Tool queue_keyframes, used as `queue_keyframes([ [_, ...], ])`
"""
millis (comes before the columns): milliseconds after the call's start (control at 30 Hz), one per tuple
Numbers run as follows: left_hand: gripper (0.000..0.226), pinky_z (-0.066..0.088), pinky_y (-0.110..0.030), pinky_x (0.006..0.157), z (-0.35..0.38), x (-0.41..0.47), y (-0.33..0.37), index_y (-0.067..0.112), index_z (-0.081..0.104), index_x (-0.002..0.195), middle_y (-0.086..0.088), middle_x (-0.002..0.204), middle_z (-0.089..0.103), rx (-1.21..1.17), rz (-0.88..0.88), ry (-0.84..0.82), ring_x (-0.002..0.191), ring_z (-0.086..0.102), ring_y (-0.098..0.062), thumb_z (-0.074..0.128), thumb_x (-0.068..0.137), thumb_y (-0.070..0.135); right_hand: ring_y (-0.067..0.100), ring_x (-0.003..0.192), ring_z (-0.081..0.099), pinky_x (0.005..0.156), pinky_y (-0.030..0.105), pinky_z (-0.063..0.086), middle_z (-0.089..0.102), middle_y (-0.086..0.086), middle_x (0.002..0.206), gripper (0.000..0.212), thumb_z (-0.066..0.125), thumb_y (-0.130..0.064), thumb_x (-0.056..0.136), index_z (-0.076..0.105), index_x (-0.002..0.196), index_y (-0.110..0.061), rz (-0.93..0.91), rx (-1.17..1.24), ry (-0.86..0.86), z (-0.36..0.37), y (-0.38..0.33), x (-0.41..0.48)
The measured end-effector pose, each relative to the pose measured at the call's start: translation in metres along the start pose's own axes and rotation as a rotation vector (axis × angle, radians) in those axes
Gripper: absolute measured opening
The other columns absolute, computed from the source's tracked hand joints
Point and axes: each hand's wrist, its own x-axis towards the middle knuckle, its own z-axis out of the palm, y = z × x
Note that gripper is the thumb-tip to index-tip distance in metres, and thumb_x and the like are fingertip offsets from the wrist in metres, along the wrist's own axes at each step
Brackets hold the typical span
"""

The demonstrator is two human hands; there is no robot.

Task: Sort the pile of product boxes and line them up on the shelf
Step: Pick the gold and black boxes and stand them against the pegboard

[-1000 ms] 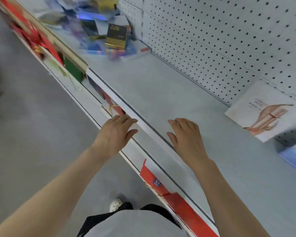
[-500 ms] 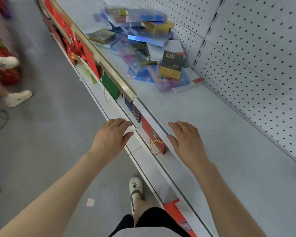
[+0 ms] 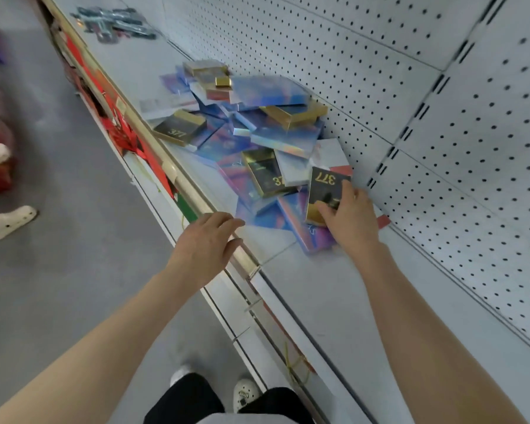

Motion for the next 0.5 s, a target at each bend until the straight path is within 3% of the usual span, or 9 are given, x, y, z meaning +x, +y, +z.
queue_keyframes([
  [133, 0.033, 0.054, -0.041, 0.081, 0.008, 0.05, -0.026, 0.016, 0.064, 0.118, -0.005, 0.11, 0.065, -0.025, 0.096, -0.023, 0.096, 0.061, -0.029, 0.067, 0.086, 0.023, 0.039, 0.108, 0.049, 0.086, 0.044, 0.045, 0.042, 0.02, 0.126, 0.08, 0.053, -0.065, 0.085, 0.023, 0.146, -0.023, 0.103, -0.016, -0.06, 0.017, -0.012, 0.015],
  [233, 0.036, 0.054, -0.039, 0.083, 0.01, 0.087, -0.041, 0.017, 0.062, 0.12, -0.004, 0.115, 0.062, -0.06, 0.162, -0.061, 0.102, 0.059, -0.026, 0.068, 0.086, 0.023, 0.03, 0.095, 0.05, 0.078, 0.037, 0.044, 0.046, 0.016, 0.116, 0.085, 0.049, -0.071, 0.084, 0.011, 0.15, -0.034, 0.19, -0.012, -0.096, 0.023, -0.019, 0.009],
  [333, 0.038, 0.054, -0.042, 0.084, 0.012, 0.128, -0.057, 0.014, 0.061, 0.121, -0.006, 0.12, 0.06, -0.087, 0.233, -0.054, 0.107, 0.056, -0.028, 0.068, 0.084, 0.022, 0.027, 0.088, 0.05, 0.076, 0.037, 0.048, 0.043, 0.013, 0.109, 0.098, 0.059, -0.072, 0.076, 0.007, 0.15, -0.035, 0.289, 0.037, -0.068, 0.023, -0.022, 0.01],
  [400, 0.041, 0.051, -0.043, 0.088, 0.016, 0.155, -0.066, 0.014, 0.062, 0.122, -0.007, 0.121, 0.06, -0.081, 0.267, -0.069, 0.108, 0.056, -0.029, 0.068, 0.083, 0.026, 0.027, 0.087, 0.055, 0.075, 0.037, 0.052, 0.049, 0.008, 0.107, 0.109, 0.073, -0.064, 0.067, 0.008, 0.149, -0.032, 0.365, 0.18, -0.008, 0.024, -0.022, 0.01],
  [500, 0.054, 0.044, -0.042, 0.1, 0.028, 0.179, -0.072, 0.017, 0.061, 0.124, -0.008, 0.128, 0.059, 0.012, 0.353, -0.185, 0.119, 0.054, -0.029, 0.071, 0.078, 0.042, 0.018, 0.089, 0.058, 0.075, 0.03, 0.044, 0.06, -0.004, 0.101, 0.099, 0.08, -0.038, 0.072, 0.018, 0.148, -0.024, 0.503, 0.504, 0.119, 0.02, -0.025, 0.003],
])
